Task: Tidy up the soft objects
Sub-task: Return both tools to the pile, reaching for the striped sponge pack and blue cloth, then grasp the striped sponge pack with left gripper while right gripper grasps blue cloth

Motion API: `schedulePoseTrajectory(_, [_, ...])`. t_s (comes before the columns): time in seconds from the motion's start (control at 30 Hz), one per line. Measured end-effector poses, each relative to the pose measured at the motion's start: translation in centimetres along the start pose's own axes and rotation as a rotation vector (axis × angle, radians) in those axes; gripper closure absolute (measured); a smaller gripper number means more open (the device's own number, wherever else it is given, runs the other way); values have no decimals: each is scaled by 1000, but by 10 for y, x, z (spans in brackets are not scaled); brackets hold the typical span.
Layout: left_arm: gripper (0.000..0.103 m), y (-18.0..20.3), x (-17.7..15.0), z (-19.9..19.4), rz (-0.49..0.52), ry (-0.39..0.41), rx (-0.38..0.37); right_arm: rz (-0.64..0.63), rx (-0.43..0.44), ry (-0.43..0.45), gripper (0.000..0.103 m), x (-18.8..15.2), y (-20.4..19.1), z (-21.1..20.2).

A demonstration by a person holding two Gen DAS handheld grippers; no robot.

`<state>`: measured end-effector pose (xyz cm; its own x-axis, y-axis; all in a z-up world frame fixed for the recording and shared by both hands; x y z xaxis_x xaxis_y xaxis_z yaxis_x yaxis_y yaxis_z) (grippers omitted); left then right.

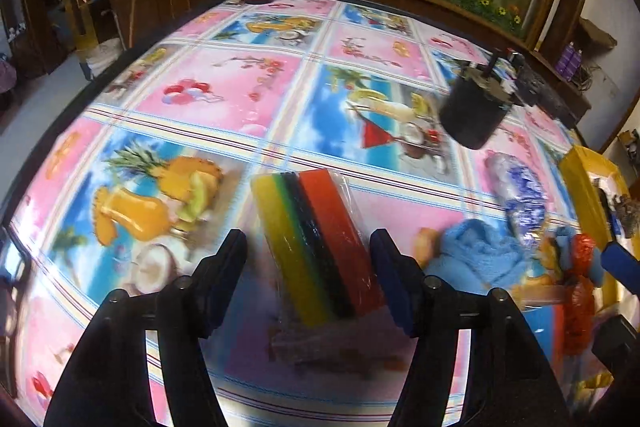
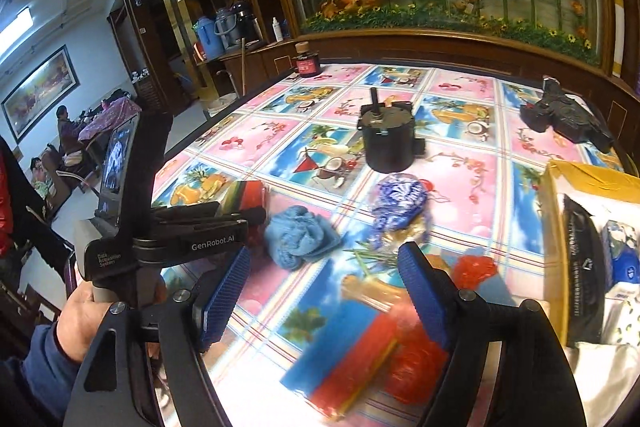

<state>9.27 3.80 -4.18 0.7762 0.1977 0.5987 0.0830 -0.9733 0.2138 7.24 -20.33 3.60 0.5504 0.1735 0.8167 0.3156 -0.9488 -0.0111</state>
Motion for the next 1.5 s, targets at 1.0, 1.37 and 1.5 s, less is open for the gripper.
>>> schedulePoseTrajectory(1.0, [62,-13,9,-9,19,73,-46,-65,-42,-98,70,2,-45,78])
schedulePoseTrajectory(1.37, [62,17,13,-24,100,138,-112,-10,-58,-32,70,9,-25,50])
schedulePoseTrajectory(1.5, [62,24,12,-25,116,141,-130,8,-80,2,70,18,-12,39])
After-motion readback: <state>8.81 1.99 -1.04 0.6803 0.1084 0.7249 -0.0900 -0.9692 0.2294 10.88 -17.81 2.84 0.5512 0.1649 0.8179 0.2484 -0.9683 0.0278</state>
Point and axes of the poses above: each gripper's, at about its wrist camera, not at the fingertips, and z roughly the way its jaws point, y to its right, x to its top, the point moved 7 cm from there along z, roughly the way its jaws point, and after that the axes turned 10 degrees about -x, right-handed, at the moved point
